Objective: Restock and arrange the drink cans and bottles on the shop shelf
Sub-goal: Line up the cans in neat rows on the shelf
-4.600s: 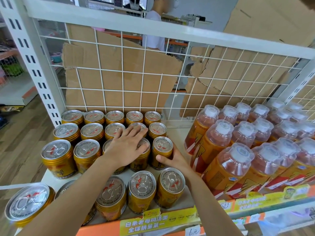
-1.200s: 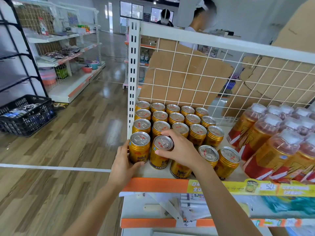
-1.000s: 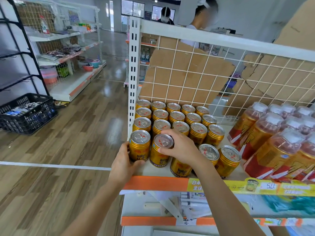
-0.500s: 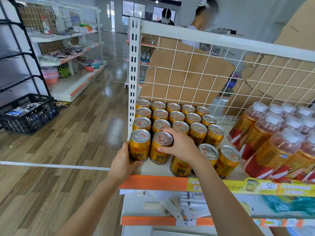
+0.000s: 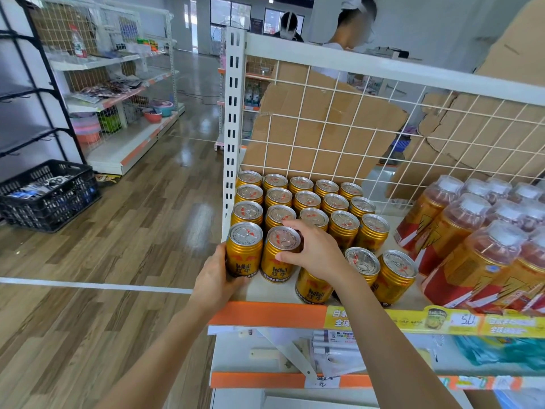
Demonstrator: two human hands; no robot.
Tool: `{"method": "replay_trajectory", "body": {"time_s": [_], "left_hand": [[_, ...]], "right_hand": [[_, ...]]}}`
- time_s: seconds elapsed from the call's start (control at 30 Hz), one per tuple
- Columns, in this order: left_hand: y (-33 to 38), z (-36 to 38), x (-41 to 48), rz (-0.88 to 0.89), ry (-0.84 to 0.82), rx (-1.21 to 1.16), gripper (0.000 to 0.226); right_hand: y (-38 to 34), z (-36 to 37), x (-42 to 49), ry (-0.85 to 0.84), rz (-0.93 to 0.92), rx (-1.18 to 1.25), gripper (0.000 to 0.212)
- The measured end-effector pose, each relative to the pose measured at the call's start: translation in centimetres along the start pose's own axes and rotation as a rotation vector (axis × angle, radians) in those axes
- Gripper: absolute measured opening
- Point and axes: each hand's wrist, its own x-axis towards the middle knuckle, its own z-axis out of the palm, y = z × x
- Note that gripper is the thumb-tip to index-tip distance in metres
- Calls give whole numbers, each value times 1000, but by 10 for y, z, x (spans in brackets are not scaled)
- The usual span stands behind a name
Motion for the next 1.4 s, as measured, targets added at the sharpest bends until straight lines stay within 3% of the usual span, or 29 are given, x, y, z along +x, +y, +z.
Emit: {"method": "replay_trajectory", "body": {"time_s": [0.77,1.23,1.33,1.4], "left_hand": [[-4,-5,5,40,-74,-69,61],[0,-12,0,56,-120,-124,71],[11,-22,-7,120,19,-224,82],[22,-30,-12,246,176,-160,73]], "right_hand": [[0,1,0,6,6,9,66],[-3,-4,-6,-18,-6,13,65],[1,-20,-20,133,-5,76,54],[12,-34,-34,250,22,95,47]]}}
